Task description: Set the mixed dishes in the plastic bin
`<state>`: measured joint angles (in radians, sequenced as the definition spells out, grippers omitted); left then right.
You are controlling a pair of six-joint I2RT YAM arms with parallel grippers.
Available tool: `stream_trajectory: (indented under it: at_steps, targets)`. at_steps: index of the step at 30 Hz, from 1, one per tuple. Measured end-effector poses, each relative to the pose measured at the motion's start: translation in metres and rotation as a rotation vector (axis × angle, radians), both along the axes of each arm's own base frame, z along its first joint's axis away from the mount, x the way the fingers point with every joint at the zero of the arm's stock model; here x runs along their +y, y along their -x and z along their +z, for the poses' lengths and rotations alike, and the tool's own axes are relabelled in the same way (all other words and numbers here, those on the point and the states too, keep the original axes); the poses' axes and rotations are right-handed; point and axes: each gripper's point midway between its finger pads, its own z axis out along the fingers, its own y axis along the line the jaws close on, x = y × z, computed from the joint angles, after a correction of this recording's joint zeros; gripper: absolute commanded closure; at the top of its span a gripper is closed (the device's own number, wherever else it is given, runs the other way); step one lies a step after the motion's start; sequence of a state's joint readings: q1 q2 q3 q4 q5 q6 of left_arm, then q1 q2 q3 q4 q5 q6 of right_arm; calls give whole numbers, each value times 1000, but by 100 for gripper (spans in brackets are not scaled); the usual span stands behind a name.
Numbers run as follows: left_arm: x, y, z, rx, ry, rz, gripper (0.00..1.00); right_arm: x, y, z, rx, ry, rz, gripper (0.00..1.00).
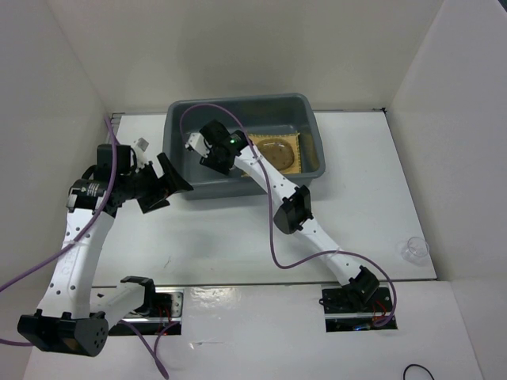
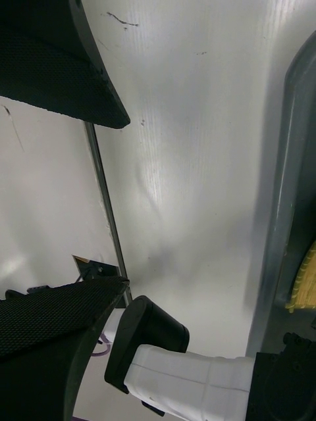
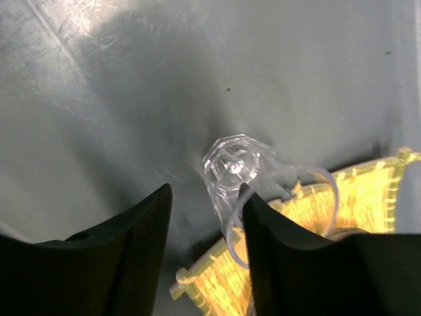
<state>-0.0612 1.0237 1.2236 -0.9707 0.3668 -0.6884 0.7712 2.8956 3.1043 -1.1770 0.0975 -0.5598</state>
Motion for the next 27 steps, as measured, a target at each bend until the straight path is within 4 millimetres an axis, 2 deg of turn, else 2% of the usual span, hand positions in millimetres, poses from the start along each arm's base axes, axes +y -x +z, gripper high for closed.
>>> stream_trajectory:
  at_steps: [3,6,9,12,16,19,22,24,25,27]
  targets:
    - [-1,-1,0,-4,4,-4,1,0,-2,16,-25,-12,0,40]
    - [-1,-2,0,-9,6,-4,1,0,-4,48,-75,-39,-2,39]
    - [-1,-1,-2,-12,6,-4,1,-2,-6,92,-142,-84,-9,37]
    - [-1,1,-1,-23,7,-4,1,-9,-6,137,-217,-123,-38,31]
    - [1,3,5,-51,2,3,1,-35,-2,201,-280,-203,-126,29]
    - [2,7,8,-71,-3,8,1,-84,-2,247,-301,-254,-270,29]
    - [3,13,3,-73,-4,13,1,-165,6,271,-273,-218,-436,28]
    - [4,18,-2,-63,-6,20,1,-218,19,277,-247,-187,-539,26]
    - [5,19,-4,-59,-6,25,1,-245,31,279,-234,-170,-587,26]
    - [6,22,-7,-52,-8,37,1,-286,61,278,-208,-147,-660,24]
